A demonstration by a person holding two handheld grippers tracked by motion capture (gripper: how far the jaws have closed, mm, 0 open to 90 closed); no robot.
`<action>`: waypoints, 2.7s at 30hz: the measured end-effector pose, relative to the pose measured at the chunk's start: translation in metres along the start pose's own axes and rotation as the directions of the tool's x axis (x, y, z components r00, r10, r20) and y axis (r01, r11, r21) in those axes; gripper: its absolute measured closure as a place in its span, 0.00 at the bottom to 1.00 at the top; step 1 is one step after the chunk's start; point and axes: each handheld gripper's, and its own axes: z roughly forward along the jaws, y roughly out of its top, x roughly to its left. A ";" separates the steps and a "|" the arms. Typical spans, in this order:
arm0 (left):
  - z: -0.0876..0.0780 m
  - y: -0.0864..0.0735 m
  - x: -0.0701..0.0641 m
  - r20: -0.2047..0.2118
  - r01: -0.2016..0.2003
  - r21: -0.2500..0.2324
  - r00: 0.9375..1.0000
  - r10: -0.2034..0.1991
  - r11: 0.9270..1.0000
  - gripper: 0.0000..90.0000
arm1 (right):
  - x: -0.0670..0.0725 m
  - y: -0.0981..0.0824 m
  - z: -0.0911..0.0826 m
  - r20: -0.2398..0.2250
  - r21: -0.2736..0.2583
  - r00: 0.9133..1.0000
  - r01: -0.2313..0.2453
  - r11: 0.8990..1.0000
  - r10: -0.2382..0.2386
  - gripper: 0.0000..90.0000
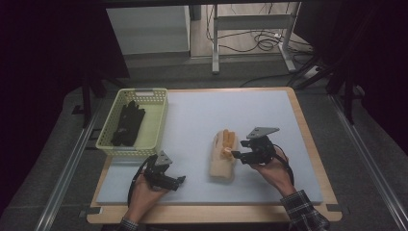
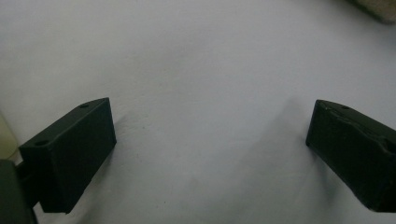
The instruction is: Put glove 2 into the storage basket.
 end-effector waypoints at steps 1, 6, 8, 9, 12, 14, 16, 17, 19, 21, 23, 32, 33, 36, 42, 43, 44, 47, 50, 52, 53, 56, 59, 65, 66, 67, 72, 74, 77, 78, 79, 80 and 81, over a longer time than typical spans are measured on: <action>0.000 0.000 0.000 0.000 0.000 0.000 1.000 0.000 1.000 0.02 | -0.001 -0.003 -0.002 0.002 0.005 1.000 -0.007 1.000 0.007 0.52; 0.000 0.000 0.000 0.000 0.002 0.001 1.000 -0.002 1.000 0.02 | 0.002 -0.022 -0.008 0.007 0.023 1.000 -0.014 1.000 0.014 0.83; 0.000 0.000 0.000 0.001 0.001 0.001 1.000 -0.001 1.000 0.02 | 0.004 -0.029 -0.007 -0.007 0.022 1.000 -0.015 1.000 0.015 0.90; 0.000 0.000 0.000 0.001 0.001 0.001 1.000 -0.001 1.000 0.02 | 0.007 -0.034 -0.006 -0.017 0.026 1.000 -0.011 1.000 0.012 0.93; 0.000 0.000 0.000 0.001 0.002 0.000 1.000 -0.002 1.000 0.02 | 0.015 -0.046 -0.001 -0.032 0.035 0.999 0.001 0.999 0.000 0.96; 0.000 0.000 0.000 0.000 0.001 0.000 1.000 -0.001 1.000 0.02 | 0.019 -0.052 0.003 -0.040 0.041 0.999 0.009 0.999 -0.008 0.96; 0.000 0.000 0.000 0.000 0.002 0.000 1.000 -0.002 1.000 0.02 | 0.025 -0.057 0.007 -0.042 0.047 0.999 0.026 0.999 -0.024 0.96; 0.000 0.000 0.000 0.000 0.002 0.000 1.000 -0.002 1.000 0.02 | 0.025 -0.057 0.007 -0.042 0.047 0.999 0.026 0.999 -0.024 0.96; 0.000 0.000 0.000 0.000 0.001 0.000 1.000 -0.001 1.000 0.02 | 0.029 -0.060 0.012 -0.038 0.051 0.999 0.036 0.998 -0.034 0.96; 0.000 0.000 0.000 0.000 0.002 0.000 1.000 -0.002 1.000 0.02 | 0.031 -0.060 0.016 -0.047 0.051 0.998 0.035 0.998 -0.032 0.96; 0.000 0.000 0.000 0.000 0.002 0.000 1.000 -0.002 1.000 0.02 | 0.034 -0.059 0.019 -0.051 0.044 0.998 0.039 0.998 -0.037 0.96; 0.000 0.000 0.000 0.000 0.001 0.000 1.000 -0.001 1.000 0.02 | 0.048 -0.048 0.034 -0.079 0.042 0.995 0.061 0.997 -0.057 0.96; 0.000 0.000 0.000 0.000 0.001 0.001 1.000 -0.001 1.000 0.02 | 0.050 -0.046 0.036 -0.080 0.040 0.995 0.065 0.997 -0.062 0.96; 0.000 0.000 0.000 0.000 0.001 0.000 1.000 -0.001 1.000 0.02 | 0.056 -0.041 0.043 -0.082 0.039 0.994 0.069 0.997 -0.066 0.96; 0.000 0.000 0.000 0.000 0.002 0.001 1.000 -0.002 1.000 0.02 | 0.062 -0.032 0.057 -0.083 0.030 0.994 0.073 0.997 -0.070 0.96; 0.000 0.000 0.000 0.000 0.001 0.001 1.000 -0.001 1.000 0.02 | 0.063 -0.031 0.058 -0.084 0.029 0.994 0.072 0.997 -0.069 0.96; 0.000 0.000 0.000 0.000 0.002 0.001 1.000 -0.002 1.000 0.02 | 0.064 -0.030 0.060 -0.087 0.029 0.994 0.074 0.997 -0.071 0.96; 0.000 0.000 0.000 0.000 0.001 0.001 1.000 -0.001 1.000 0.02 | 0.063 -0.030 0.060 -0.095 0.027 0.994 0.062 0.998 -0.059 0.96; 0.000 0.000 0.000 0.000 0.001 0.001 1.000 -0.001 1.000 0.02 | 0.063 -0.031 0.060 -0.092 0.026 0.994 0.057 0.998 -0.054 0.95; 0.000 0.000 0.000 0.000 0.001 0.001 1.000 -0.001 1.000 0.02 | 0.064 -0.031 0.060 -0.092 0.027 0.994 0.062 0.998 -0.059 0.94; 0.000 0.000 0.000 0.000 0.001 0.000 1.000 -0.001 1.000 0.02 | 0.064 -0.031 0.059 -0.093 0.028 0.994 0.062 0.998 -0.059 0.93; 0.000 0.000 0.000 -0.001 0.001 0.001 1.000 -0.001 1.000 0.02 | 0.063 -0.031 0.058 -0.092 0.028 0.994 0.060 0.998 -0.058 0.92; 0.000 0.000 0.000 -0.001 0.001 0.001 1.000 -0.001 1.000 0.02 | 0.061 -0.033 0.055 -0.096 0.029 0.994 0.052 0.998 -0.049 0.90; 0.000 0.000 0.000 -0.001 0.001 0.002 1.000 -0.001 1.000 0.02 | 0.054 -0.036 0.044 -0.074 0.020 0.997 0.041 0.999 -0.039 0.86; 0.000 0.000 0.000 -0.001 0.001 0.003 1.000 -0.001 1.000 0.02 | 0.052 -0.036 0.041 -0.065 0.015 0.997 0.039 0.999 -0.038 0.84; 0.000 0.000 0.000 0.000 0.001 0.002 1.000 -0.001 1.000 0.02 | 0.050 -0.037 0.038 -0.058 0.011 0.998 0.035 0.999 -0.034 0.83; 0.000 0.000 0.000 0.003 0.002 0.005 1.000 -0.002 1.000 0.02 | 0.038 -0.042 0.023 -0.025 0.008 1.000 0.012 1.000 -0.012 0.76; 0.000 0.000 0.000 0.003 0.003 0.006 1.000 -0.003 1.000 0.02 | 0.031 -0.046 0.017 -0.005 0.005 1.000 0.000 1.000 0.000 0.73; 0.000 0.000 0.000 0.002 0.003 0.006 1.000 -0.003 1.000 0.02 | 0.020 -0.052 0.005 0.044 0.000 0.999 -0.016 1.000 0.016 0.66; 0.000 0.000 0.000 0.002 0.003 0.005 1.000 -0.003 1.000 0.02 | 0.020 -0.052 0.005 0.044 0.000 0.999 -0.016 1.000 0.016 0.66; 0.000 0.000 0.000 0.002 0.003 0.006 1.000 -0.003 1.000 0.02 | 0.017 -0.054 0.002 0.058 -0.002 0.998 -0.020 1.000 0.020 0.64; 0.000 0.000 0.000 0.002 0.003 0.005 1.000 -0.003 1.000 0.02 | 0.014 -0.056 -0.001 0.072 -0.004 0.997 -0.026 1.000 0.026 0.62; 0.000 0.000 0.000 0.002 0.003 0.005 1.000 -0.003 1.000 0.02 | 0.011 -0.058 -0.004 0.086 -0.006 0.996 -0.035 0.999 0.036 0.59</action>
